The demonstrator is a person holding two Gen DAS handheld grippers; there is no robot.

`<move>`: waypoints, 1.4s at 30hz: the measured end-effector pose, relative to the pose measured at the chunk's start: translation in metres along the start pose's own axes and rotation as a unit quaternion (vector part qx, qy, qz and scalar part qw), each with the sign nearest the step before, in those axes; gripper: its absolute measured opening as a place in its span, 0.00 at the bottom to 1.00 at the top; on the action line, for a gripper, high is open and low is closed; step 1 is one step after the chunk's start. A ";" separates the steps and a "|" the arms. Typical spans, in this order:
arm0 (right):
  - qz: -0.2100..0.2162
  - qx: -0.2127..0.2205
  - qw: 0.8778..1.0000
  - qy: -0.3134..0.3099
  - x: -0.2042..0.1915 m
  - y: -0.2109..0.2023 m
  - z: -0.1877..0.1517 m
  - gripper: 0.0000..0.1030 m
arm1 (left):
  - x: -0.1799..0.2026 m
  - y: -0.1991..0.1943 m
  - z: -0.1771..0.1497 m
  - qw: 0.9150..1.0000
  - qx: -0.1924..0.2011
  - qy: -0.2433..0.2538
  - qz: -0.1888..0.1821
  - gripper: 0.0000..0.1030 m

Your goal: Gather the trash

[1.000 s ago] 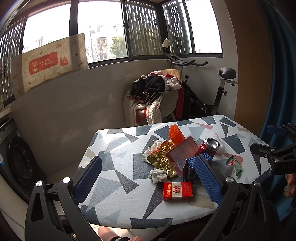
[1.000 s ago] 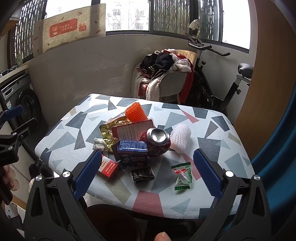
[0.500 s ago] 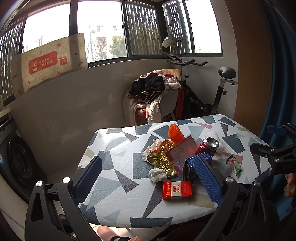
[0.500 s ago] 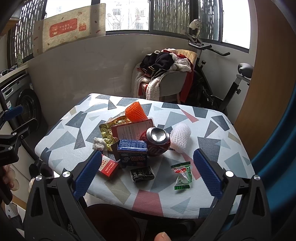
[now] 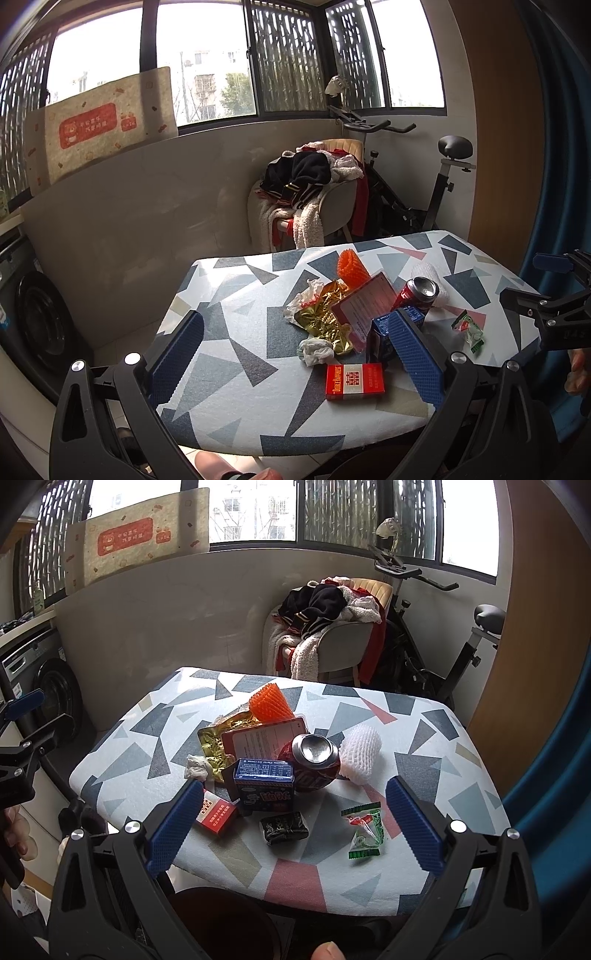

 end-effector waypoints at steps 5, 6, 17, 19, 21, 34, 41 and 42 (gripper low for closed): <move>0.015 0.013 1.000 0.013 0.001 0.002 -0.002 0.95 | 0.000 0.006 -0.001 1.000 0.007 0.010 0.005 0.95; 0.017 0.016 1.000 0.012 0.000 0.003 -0.002 0.95 | 0.001 0.009 -0.003 1.000 0.004 0.016 0.005 0.95; 0.045 -0.007 0.999 0.026 0.003 0.029 -0.030 0.95 | 0.007 0.039 -0.038 0.999 -0.013 0.018 -0.024 0.95; 0.051 -0.023 0.998 0.033 0.005 0.037 -0.041 0.95 | 0.009 0.045 -0.048 0.999 -0.021 0.020 -0.030 0.95; 0.049 -0.037 0.997 0.038 0.010 0.045 -0.054 0.95 | 0.013 0.054 -0.060 0.998 -0.045 0.023 -0.044 0.95; 0.032 -0.065 0.996 0.060 0.043 0.104 -0.093 0.89 | 0.006 0.093 -0.109 0.993 -0.108 -0.030 -0.026 0.95; 0.057 -0.117 0.991 0.034 0.022 0.171 -0.100 0.81 | 0.004 0.104 -0.121 0.990 -0.127 -0.050 -0.036 0.95; 0.054 -0.126 0.990 0.028 0.021 0.179 -0.102 0.80 | 0.005 0.105 -0.121 0.990 -0.128 -0.053 -0.041 0.95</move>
Point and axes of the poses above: each gripper's, at about its wrist camera, not at the fingertips, and y roughly the way its jaws point, x to its right, z to its top, the point moved 9 cm from there along y, roughly the way its jaws point, and after that the axes turned 11 degrees about z, right-handed, at the moved point
